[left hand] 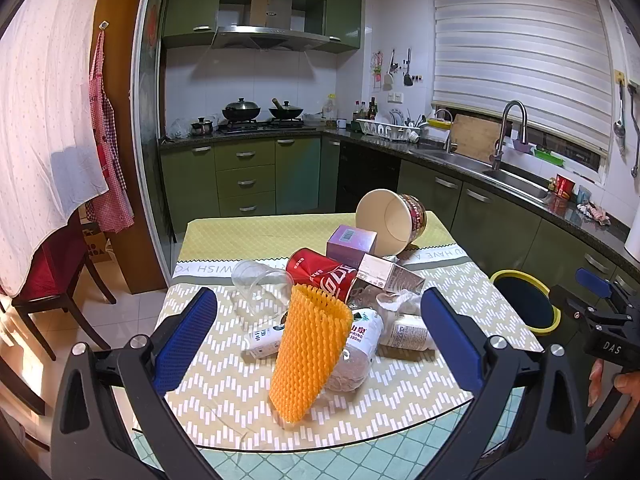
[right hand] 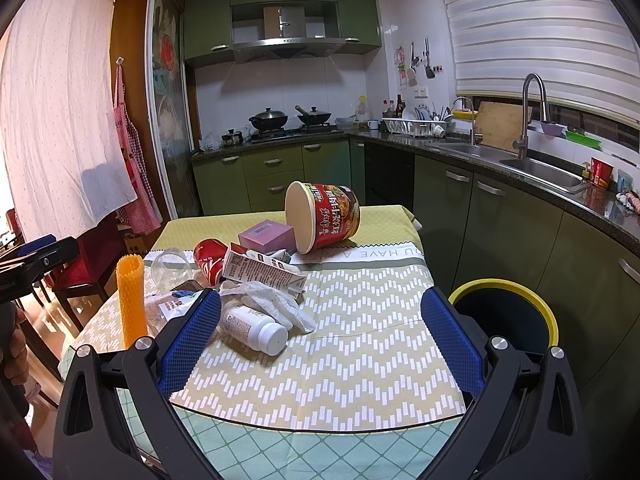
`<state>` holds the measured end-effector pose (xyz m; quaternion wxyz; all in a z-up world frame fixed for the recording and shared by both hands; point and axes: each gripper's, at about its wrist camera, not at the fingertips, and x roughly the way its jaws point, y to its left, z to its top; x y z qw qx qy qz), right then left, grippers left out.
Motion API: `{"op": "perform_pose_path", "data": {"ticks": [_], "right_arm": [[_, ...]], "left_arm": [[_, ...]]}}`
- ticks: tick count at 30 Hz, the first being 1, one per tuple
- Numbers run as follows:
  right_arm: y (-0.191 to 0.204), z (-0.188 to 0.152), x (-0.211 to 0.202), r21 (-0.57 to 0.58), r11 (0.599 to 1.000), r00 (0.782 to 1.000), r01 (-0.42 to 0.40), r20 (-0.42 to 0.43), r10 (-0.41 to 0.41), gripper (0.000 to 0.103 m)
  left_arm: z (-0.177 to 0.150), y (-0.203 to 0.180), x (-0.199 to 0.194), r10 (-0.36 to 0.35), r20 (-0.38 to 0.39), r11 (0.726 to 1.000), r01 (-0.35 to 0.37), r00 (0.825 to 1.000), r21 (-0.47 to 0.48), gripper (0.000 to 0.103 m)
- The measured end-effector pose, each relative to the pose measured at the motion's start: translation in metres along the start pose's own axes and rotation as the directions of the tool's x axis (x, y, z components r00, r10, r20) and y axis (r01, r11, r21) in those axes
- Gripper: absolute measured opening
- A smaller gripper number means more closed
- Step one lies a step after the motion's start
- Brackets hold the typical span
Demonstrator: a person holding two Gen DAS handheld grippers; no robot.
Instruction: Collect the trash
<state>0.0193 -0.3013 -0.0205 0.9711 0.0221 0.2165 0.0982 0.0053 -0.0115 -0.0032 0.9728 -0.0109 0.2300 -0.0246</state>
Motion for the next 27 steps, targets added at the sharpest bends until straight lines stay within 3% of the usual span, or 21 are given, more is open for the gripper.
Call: {"op": "perform_pose_path", "data": {"ticks": [17,27], "right_arm": [[0.000,-0.003,0.003,0.002,1.000,1.000,-0.001,-0.008,0.001,0.099],[0.000,0.010,0.036,-0.030,0.999,0.999,0.020,-0.035,-0.021,0.099]], "left_arm": [[-0.003,-0.001,0.003,-0.008,-0.010,1.000,0.008,1.000,0.003,0.097],[0.025,0.019,0.050,-0.073,-0.036,0.997,0.073,0.997,-0.024,0.097]]}}
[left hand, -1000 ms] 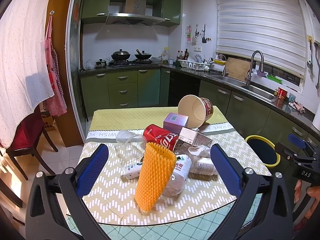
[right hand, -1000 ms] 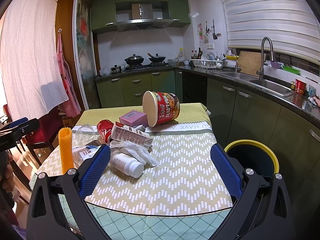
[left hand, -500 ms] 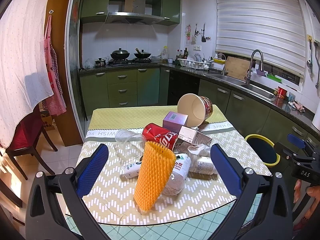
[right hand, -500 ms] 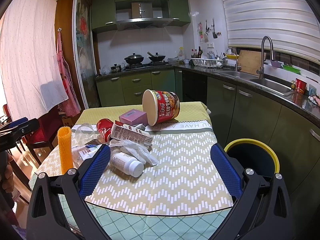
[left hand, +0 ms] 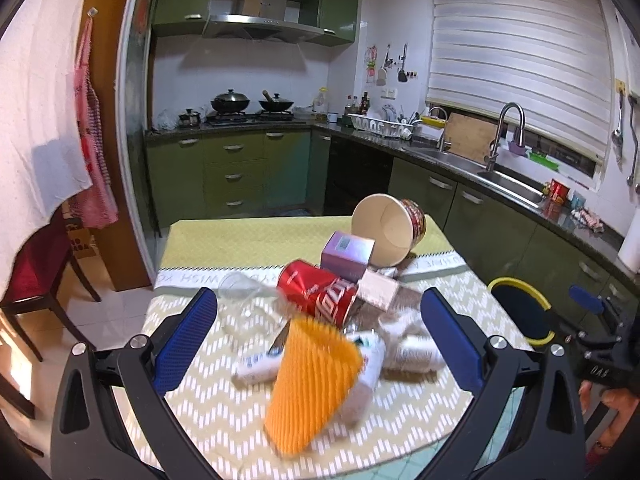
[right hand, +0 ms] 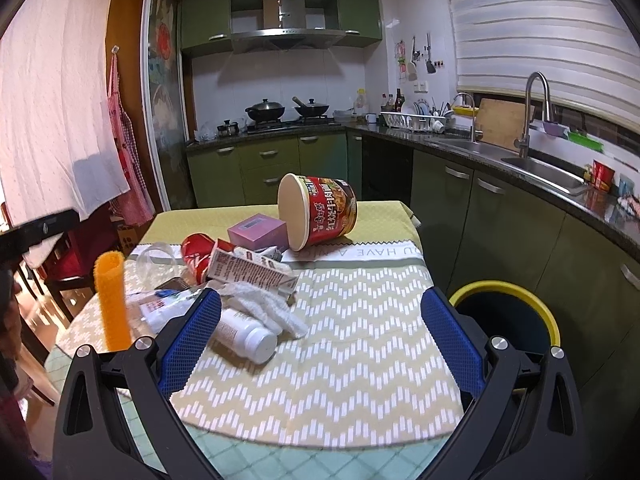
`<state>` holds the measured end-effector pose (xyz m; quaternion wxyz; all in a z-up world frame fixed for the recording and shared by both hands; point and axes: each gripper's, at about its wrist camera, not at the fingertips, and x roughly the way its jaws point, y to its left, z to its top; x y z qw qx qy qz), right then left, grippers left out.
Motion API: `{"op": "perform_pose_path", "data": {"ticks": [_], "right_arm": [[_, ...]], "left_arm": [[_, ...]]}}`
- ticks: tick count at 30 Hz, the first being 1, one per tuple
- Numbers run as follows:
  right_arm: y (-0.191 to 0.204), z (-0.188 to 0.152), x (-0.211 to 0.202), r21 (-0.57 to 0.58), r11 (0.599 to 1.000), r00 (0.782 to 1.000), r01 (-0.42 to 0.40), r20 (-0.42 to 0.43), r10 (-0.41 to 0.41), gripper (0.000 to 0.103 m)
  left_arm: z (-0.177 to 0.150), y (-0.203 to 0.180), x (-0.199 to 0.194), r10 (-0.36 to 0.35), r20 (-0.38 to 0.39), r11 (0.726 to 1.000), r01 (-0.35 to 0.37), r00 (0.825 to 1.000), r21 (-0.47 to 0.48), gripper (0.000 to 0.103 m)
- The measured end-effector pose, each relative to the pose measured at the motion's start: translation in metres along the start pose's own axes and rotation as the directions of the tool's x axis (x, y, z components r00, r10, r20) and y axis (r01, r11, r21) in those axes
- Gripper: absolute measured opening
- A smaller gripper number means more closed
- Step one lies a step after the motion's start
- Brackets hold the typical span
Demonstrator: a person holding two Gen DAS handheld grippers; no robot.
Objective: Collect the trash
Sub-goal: 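Grasp the red-and-white noodle cup with the right gripper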
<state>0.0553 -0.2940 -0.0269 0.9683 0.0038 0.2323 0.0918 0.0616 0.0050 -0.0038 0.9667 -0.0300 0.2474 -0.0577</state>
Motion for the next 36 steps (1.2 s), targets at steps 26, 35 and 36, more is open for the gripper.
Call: {"op": "perform_pose_path", "data": {"ticks": [26,35,36], "right_arm": [[0.034,0.114,0.275,-0.195,0.968,0.977,0.156,-0.117,-0.181,0.099],[0.021,0.102,0.346,-0.210,0.938,0.936,0.274,-0.164,-0.310,0.078],[0.015,0.102,0.348,-0.198,0.938,0.934,0.284,-0.162,-0.318,0.077]], "left_arm": [[0.077,0.056,0.160,-0.014,-0.013,0.999,0.013,1.000,-0.039,0.097],[0.079,0.060,0.159,-0.018,-0.013,0.999,0.018,1.000,-0.041,0.097],[0.078,0.060,0.159,-0.020,-0.015,0.999,0.019,1.000,-0.040,0.097]]}}
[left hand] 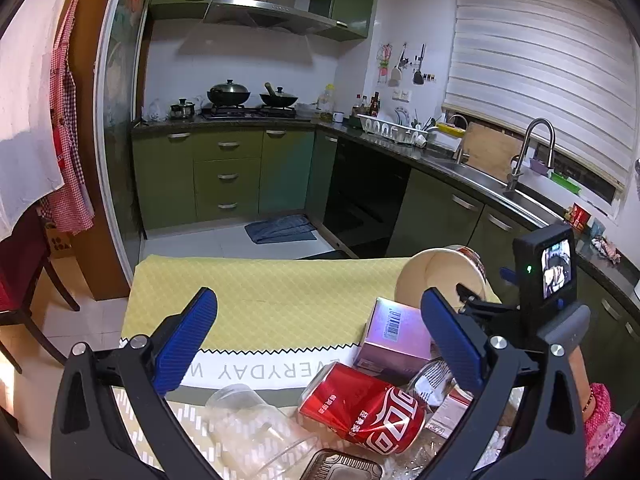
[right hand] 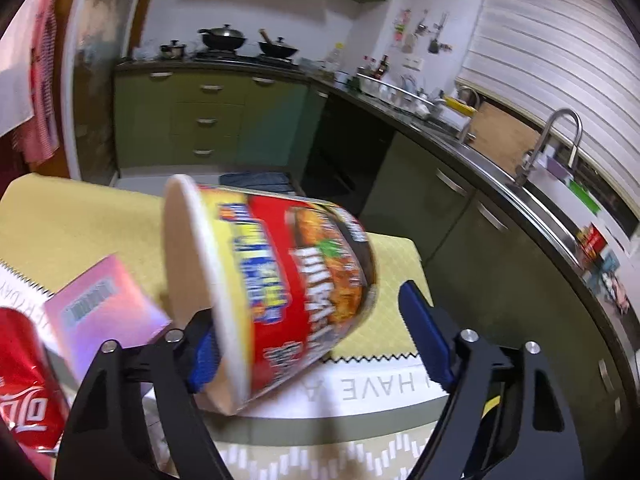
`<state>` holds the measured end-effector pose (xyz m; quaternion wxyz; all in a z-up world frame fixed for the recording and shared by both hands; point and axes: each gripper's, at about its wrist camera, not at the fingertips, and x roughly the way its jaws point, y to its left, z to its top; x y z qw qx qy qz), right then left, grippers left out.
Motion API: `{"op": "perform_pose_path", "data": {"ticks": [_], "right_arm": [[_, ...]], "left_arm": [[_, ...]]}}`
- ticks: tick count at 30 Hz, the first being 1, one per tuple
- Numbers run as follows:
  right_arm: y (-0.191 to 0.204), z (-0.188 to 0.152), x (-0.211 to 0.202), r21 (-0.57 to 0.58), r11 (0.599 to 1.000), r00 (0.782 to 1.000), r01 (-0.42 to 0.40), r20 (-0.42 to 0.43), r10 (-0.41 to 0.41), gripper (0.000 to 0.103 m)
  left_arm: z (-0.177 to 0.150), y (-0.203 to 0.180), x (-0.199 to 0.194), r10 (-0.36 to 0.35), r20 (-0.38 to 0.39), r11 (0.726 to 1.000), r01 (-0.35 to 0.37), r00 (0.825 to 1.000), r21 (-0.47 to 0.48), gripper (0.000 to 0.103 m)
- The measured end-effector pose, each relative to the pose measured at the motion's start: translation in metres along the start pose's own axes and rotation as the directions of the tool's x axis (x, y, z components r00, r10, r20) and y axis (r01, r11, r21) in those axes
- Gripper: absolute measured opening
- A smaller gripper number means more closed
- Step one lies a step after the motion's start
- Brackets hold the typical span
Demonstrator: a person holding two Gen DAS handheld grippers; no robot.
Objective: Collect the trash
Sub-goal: 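Grasp the red-and-white noodle cup with the right gripper, then carry the noodle cup over the yellow-rimmed bin and open the right gripper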
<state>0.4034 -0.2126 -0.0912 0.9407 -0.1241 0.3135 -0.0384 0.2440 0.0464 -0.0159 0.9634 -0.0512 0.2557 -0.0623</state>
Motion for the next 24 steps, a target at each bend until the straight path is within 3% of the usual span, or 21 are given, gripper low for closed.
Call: {"op": "perform_pose_path", "data": {"ticks": [2,8,10,12,13,20,24], "right_arm": [[-0.010,0.001,0.007,0.025,1.000,1.000,0.013,-0.003,-0.013,0.075],[-0.038,0.007,0.022,0.065,0.998,1.000,-0.007,-0.018,0.008,0.056],[-0.043,0.008,0.034,0.076,0.996,0.998,-0.042,-0.048,0.045,0.043],[-0.047,0.009,0.041,0.086,0.995,0.997,-0.049,-0.060,0.054,0.011],[-0.050,0.009,0.045,0.094,0.994,0.996,-0.054,-0.059,0.060,0.007],[-0.077,0.009,0.045,0.191,0.966,0.975,-0.175,-0.102,0.196,0.003],[-0.115,0.013,0.027,0.247,0.936,0.948,-0.252,-0.133,0.290,0.003]], "left_arm": [[-0.002,-0.001,0.001,-0.004,-0.006,1.000,0.004,1.000,0.002,0.097],[-0.004,-0.008,0.002,-0.015,-0.013,1.000,0.016,1.000,0.020,0.097],[-0.005,-0.011,0.002,-0.015,-0.012,1.000,0.016,1.000,0.026,0.097],[-0.005,-0.011,0.002,-0.017,-0.014,0.999,0.018,1.000,0.028,0.097],[-0.005,-0.011,0.002,-0.019,-0.015,0.999,0.020,1.000,0.028,0.097],[-0.007,-0.014,0.004,-0.026,-0.019,0.999,0.026,0.999,0.036,0.097],[-0.008,-0.016,0.003,-0.039,-0.021,0.998,0.040,0.999,0.042,0.097]]}}
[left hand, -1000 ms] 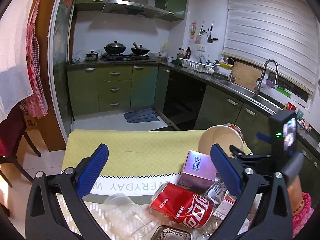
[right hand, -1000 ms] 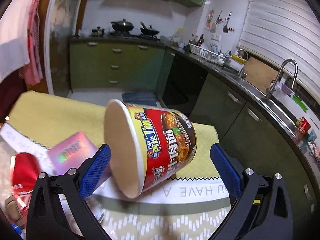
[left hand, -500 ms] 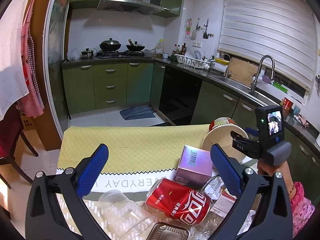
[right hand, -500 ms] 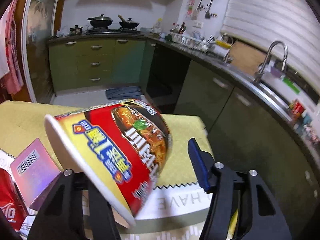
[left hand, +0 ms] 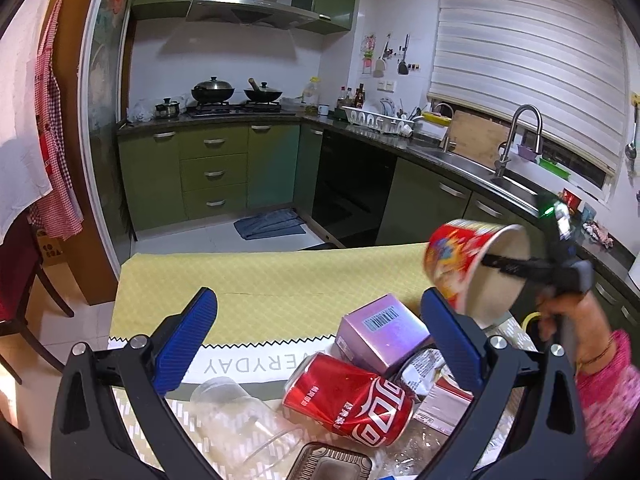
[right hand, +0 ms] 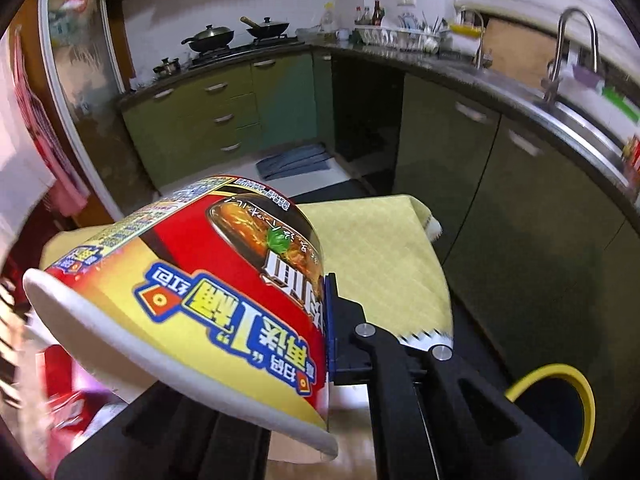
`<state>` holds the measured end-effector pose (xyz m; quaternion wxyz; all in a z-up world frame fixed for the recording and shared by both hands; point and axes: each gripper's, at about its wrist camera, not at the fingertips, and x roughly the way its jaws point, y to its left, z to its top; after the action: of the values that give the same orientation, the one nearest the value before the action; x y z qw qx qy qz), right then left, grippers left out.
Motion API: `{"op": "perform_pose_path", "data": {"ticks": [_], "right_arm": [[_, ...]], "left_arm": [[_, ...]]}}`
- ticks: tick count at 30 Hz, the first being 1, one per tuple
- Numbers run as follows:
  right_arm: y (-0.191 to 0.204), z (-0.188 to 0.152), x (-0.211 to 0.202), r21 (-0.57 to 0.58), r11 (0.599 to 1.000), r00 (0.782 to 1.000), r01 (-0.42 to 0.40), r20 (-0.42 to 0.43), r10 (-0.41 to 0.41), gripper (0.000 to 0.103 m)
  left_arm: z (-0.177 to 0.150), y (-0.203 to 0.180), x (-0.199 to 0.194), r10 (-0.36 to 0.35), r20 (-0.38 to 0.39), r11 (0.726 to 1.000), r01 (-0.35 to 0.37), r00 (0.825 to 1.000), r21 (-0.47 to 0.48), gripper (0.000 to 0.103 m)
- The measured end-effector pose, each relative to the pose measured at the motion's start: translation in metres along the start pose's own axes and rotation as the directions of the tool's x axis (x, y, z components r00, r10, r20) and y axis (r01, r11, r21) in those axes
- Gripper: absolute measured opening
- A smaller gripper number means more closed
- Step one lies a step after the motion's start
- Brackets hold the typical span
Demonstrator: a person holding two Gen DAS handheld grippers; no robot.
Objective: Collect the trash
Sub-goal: 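Carry the noodle cup over the yellow-rimmed bin and open the right gripper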
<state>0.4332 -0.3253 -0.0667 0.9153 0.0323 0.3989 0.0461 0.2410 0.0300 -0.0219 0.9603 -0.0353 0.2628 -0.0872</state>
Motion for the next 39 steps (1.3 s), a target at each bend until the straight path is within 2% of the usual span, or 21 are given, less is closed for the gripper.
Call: {"op": "perform_pose_path", "data": {"ticks": [4,7,10,13,15,16,19,22,25,27,31,34,37,39], "right_arm": [[-0.054,-0.002,-0.040,0.066,0.996,0.993,-0.052,-0.104,0.059,0.003],[-0.107,-0.012,-0.072,0.094,0.995,0.983,0.017,-0.185,0.001,0.003],[-0.162,-0.036,-0.095,0.133,0.985,0.962,0.111,-0.263,-0.073,0.003],[-0.217,-0.073,-0.093,0.211,0.964,0.914,0.165,-0.399,-0.069,0.003],[-0.235,-0.090,-0.083,0.227,0.955,0.883,0.189,-0.465,-0.064,0.003],[-0.247,-0.099,-0.074,0.228,0.952,0.856,0.204,-0.514,-0.060,0.003],[-0.268,-0.103,-0.050,0.190,0.950,0.797,0.247,-0.597,-0.088,0.004],[-0.282,-0.104,-0.031,0.161,0.945,0.751,0.284,-0.651,-0.115,0.004],[-0.296,-0.106,-0.013,0.157,0.942,0.714,0.297,-0.692,-0.110,0.005],[-0.303,-0.109,0.000,0.171,0.938,0.695,0.301,-0.713,-0.093,0.014],[-0.321,-0.112,0.012,0.175,0.933,0.682,0.313,-0.725,-0.093,0.017],[-0.330,-0.112,0.013,0.156,0.929,0.673,0.335,-0.730,-0.120,0.024],[-0.334,-0.121,0.002,0.150,0.926,0.686,0.347,-0.713,-0.142,0.029],[-0.329,-0.116,-0.010,0.156,0.928,0.707,0.337,-0.694,-0.140,0.029]], "left_arm": [[-0.001,-0.004,-0.003,-0.024,-0.003,1.000,0.024,1.000,0.007,0.097],[-0.002,-0.008,-0.006,-0.031,0.003,0.999,0.030,1.000,0.019,0.097],[-0.002,-0.011,-0.007,-0.040,0.005,0.999,0.040,0.999,0.026,0.097],[-0.002,-0.014,-0.007,-0.047,0.004,0.998,0.047,0.999,0.033,0.097],[-0.002,-0.016,-0.006,-0.051,0.002,0.998,0.051,0.999,0.039,0.097],[-0.003,-0.017,-0.005,-0.052,0.000,0.998,0.052,0.999,0.044,0.097],[-0.006,-0.020,-0.005,-0.053,-0.005,0.997,0.054,0.999,0.053,0.097],[-0.006,-0.023,-0.006,-0.055,-0.003,0.997,0.055,0.998,0.062,0.097],[-0.006,-0.023,-0.006,-0.053,0.000,0.997,0.053,0.999,0.064,0.097],[-0.006,-0.022,-0.005,-0.053,-0.003,0.997,0.053,0.999,0.060,0.097],[-0.007,-0.023,-0.004,-0.052,-0.007,0.997,0.053,0.999,0.060,0.097],[-0.007,-0.025,-0.002,-0.051,-0.014,0.996,0.052,0.999,0.066,0.097],[-0.008,-0.025,-0.002,-0.054,-0.019,0.996,0.055,0.998,0.069,0.097],[-0.009,-0.026,-0.001,-0.052,-0.020,0.996,0.054,0.998,0.074,0.097]]}}
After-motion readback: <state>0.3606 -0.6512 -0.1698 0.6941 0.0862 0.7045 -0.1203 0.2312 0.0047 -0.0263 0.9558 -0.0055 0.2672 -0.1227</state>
